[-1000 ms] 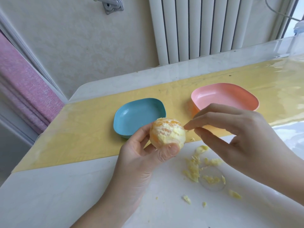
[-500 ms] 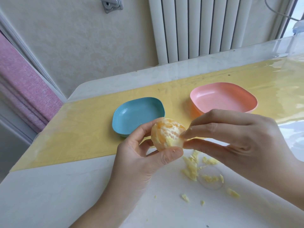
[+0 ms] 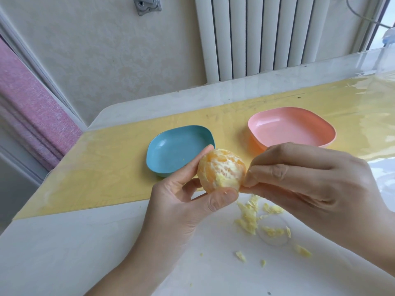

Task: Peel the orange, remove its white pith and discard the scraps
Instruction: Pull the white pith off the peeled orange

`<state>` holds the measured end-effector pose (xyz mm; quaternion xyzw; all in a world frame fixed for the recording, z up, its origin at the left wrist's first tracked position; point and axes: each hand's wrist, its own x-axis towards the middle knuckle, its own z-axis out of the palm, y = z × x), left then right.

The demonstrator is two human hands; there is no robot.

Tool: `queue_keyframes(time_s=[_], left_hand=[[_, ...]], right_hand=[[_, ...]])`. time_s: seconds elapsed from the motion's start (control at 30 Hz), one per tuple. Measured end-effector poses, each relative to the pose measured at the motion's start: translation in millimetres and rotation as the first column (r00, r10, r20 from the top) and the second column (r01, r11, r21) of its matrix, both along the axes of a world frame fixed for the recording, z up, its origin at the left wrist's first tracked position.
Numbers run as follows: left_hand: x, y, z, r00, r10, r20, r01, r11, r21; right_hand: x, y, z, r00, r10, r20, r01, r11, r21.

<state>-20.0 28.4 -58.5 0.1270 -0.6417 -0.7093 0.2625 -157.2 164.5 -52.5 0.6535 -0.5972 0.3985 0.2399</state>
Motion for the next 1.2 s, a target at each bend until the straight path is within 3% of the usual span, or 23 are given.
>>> queue_keyframes(time_s=[0.13, 0.4, 0.63, 0.9, 1.2], left_hand=[[1.1, 0.7, 0.8, 1.000, -0.005, -0.013, 0.004, 1.000, -0.007], [-1.2, 1.7, -3.7, 0.998, 0.059, -0.024, -0.059, 0.998, 0.003], [1.1, -0.3, -1.4, 1.000, 0.014, -0.001, -0.014, 1.000, -0.002], [-0.9, -3.3, 1.3, 0.998, -0.035, -0.058, 0.047, 0.973, 0.228], [-1.4, -6.5, -0.6, 0.999, 0.015, -0.032, -0.005, 0.962, 0.272]], right_hand=[[1.3, 0.4, 1.5, 0.998, -0.059, -0.014, 0.059, 0.997, -0.044], [-0.9, 0.7, -0.4, 0.999, -0.020, -0.033, 0.019, 1.000, -0.009], [-0.2, -2.3, 0.4, 0.994, -0.061, -0.093, 0.063, 0.998, 0.010], [1.0, -1.6, 0.5, 0.999, -0.044, -0.019, 0.044, 0.999, 0.023], [-0.6, -2.1, -1.2, 0.998, -0.059, 0.025, 0.058, 0.998, 0.025]])
